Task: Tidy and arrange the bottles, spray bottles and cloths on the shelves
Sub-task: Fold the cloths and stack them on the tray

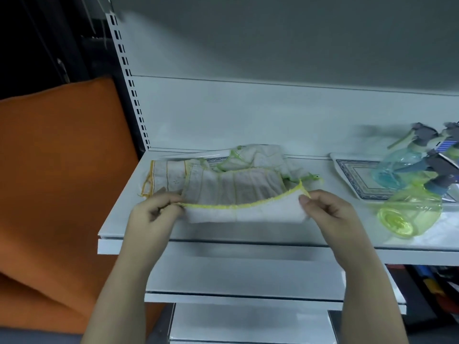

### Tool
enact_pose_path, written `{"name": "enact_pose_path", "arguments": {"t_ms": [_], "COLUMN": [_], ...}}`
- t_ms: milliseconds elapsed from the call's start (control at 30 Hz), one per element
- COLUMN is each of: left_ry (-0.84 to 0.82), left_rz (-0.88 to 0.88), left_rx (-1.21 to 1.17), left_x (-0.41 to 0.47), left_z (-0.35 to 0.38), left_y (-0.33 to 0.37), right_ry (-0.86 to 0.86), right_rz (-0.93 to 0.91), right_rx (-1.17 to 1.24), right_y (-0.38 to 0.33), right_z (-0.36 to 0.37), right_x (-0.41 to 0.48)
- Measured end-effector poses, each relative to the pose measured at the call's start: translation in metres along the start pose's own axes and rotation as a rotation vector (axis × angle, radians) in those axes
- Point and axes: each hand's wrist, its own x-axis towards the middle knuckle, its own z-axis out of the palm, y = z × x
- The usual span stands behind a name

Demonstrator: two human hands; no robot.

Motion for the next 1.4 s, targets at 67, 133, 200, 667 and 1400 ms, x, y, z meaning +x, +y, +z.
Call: {"name": "enact_pose_path", "arguments": {"t_ms": [67,133,200,667,1400], "left_ry": [-0.002,0.0,0.011,0.078,0.139], "left_rz": [0.023,0.002,-0.033,0.004,-0.086], "left_rx": [-0.005,0.004,0.028,0.628,0.689], "left_x": [-0.003,-0.003,-0.001,0.098,0.027], "left_z": [-0.007,-0.009,-0.008,0.047,0.016], "left_y": [0.0,0.0,-0.001,0.007,-0.033], "right_ry": [-0.008,-0.003,0.001,0.197,0.217], "right_rz": [-0.018,-0.011,-0.002,0.093,0.248], "right_rx": [0.019,0.016,-0.015,-0.34,-0.586], "right_y": [-0.002,-0.002,0.0,0.0,-0.005], "right_z": [-0.002,-0.001,0.005,0.048,0.057], "right_x": [-0.001,0.001,0.003,0.091,0.049]}}
